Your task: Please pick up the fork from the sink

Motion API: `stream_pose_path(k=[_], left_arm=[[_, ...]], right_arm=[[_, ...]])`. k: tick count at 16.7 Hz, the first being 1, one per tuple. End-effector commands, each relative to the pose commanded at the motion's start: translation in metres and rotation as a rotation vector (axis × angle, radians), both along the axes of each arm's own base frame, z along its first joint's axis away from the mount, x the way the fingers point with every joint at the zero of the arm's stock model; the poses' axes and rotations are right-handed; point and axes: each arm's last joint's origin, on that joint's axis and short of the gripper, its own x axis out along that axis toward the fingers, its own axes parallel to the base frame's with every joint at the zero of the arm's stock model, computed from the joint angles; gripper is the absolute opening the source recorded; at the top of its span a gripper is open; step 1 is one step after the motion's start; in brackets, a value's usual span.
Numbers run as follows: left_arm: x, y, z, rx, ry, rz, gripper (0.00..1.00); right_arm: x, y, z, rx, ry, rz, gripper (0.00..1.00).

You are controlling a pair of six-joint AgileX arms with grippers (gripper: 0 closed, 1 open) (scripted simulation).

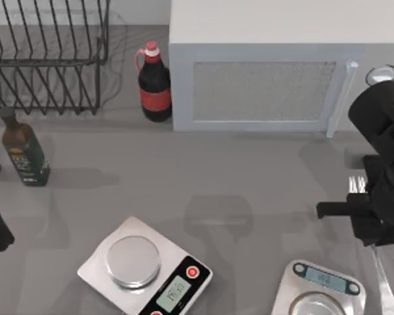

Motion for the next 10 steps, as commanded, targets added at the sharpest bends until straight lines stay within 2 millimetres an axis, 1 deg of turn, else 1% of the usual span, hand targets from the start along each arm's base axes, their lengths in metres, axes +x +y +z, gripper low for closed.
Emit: stream_pose_path(k=[10], left_arm=[[0.0000, 0.0000, 0.0000, 0.000, 0.000, 0.000, 1.00]], right_arm=[[0.0000, 0.0000, 0.0000, 0.000, 0.000, 0.000, 0.83]])
